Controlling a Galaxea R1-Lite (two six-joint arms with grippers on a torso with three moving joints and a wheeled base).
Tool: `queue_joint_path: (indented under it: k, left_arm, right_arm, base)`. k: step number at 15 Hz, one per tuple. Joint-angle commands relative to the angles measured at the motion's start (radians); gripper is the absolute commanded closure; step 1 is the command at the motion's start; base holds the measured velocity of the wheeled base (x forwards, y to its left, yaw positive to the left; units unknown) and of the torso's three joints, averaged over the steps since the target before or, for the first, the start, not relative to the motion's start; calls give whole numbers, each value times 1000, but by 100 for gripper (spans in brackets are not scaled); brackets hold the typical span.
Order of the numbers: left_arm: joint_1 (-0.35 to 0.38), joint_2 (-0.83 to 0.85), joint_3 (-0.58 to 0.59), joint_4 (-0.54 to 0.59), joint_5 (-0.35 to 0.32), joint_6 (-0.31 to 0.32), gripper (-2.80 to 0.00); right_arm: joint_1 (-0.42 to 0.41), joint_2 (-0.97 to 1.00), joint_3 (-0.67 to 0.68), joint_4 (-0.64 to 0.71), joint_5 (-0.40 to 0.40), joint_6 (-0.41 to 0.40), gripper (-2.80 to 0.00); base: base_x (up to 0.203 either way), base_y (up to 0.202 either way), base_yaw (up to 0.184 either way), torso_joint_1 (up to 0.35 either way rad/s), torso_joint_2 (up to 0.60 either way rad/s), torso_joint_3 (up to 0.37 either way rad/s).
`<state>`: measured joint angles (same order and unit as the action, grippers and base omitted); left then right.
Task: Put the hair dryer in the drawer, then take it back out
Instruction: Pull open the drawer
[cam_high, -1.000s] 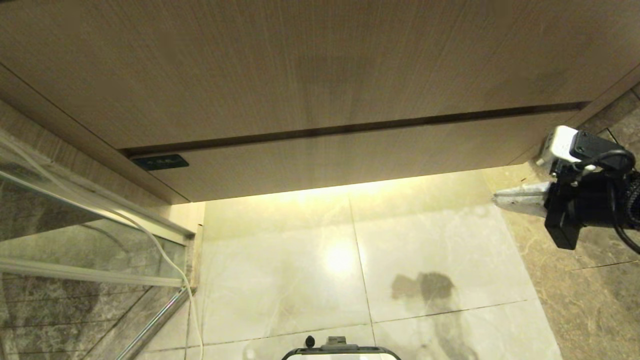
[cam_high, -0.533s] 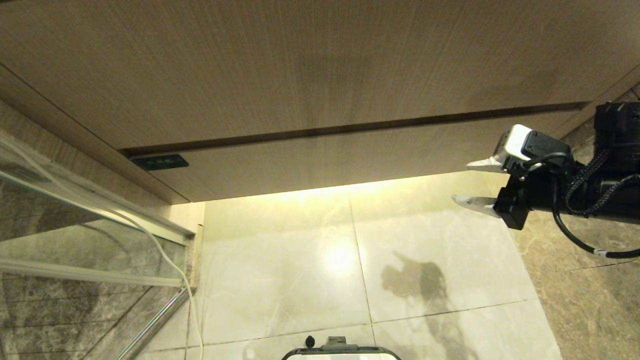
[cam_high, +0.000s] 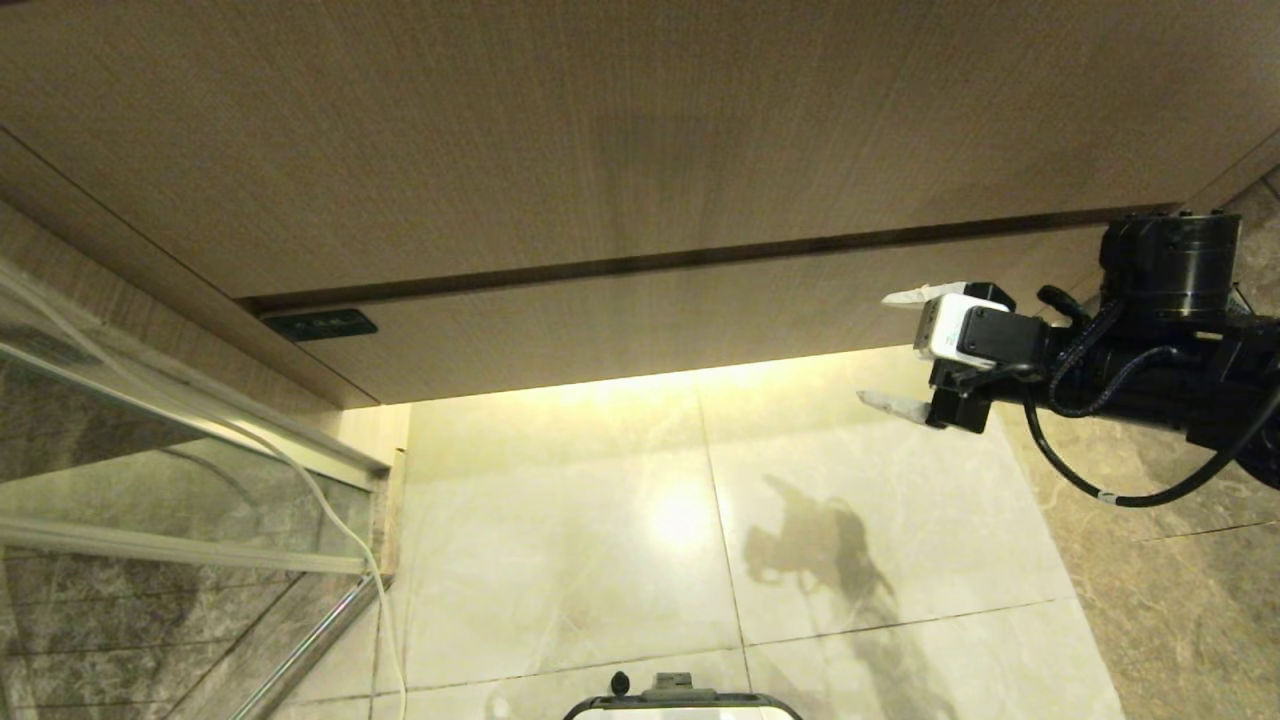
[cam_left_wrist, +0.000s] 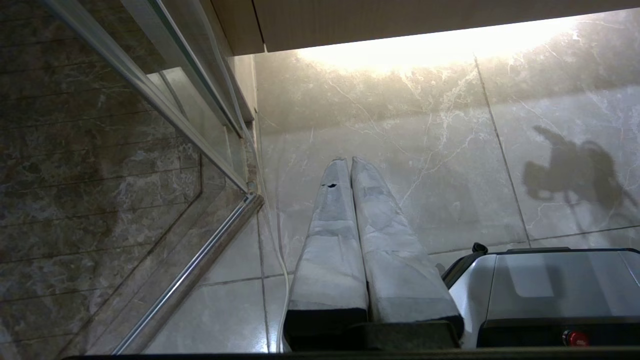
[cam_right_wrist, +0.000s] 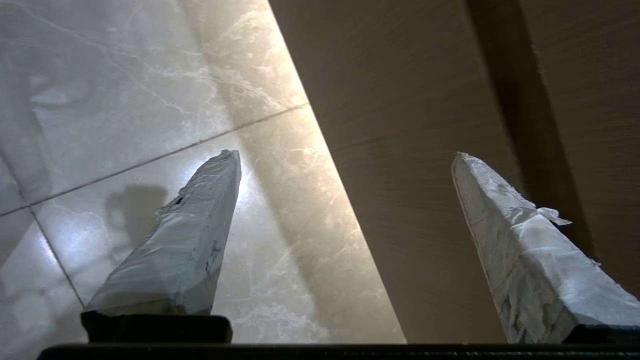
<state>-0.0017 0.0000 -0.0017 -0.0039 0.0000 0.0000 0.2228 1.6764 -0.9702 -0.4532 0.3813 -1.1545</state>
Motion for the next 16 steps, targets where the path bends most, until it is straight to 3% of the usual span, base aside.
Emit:
queue_joint_path:
  k: [1, 7, 16]
  left_arm:
    - [0, 1, 0, -1, 0, 0, 0]
    - [0, 0, 0, -1, 0, 0, 0]
    - [0, 1, 0, -1, 0, 0, 0]
  right_arm:
    - [1, 38, -4, -5, 5, -8, -280]
    - [-2, 165, -153, -109, -26, -5, -280]
    - [-2, 269, -251, -189, -67, 15, -280]
  base:
    - [0, 0, 0, 0, 0, 0]
    - [0, 0, 0, 0, 0, 0]
    - [0, 0, 0, 0, 0, 0]
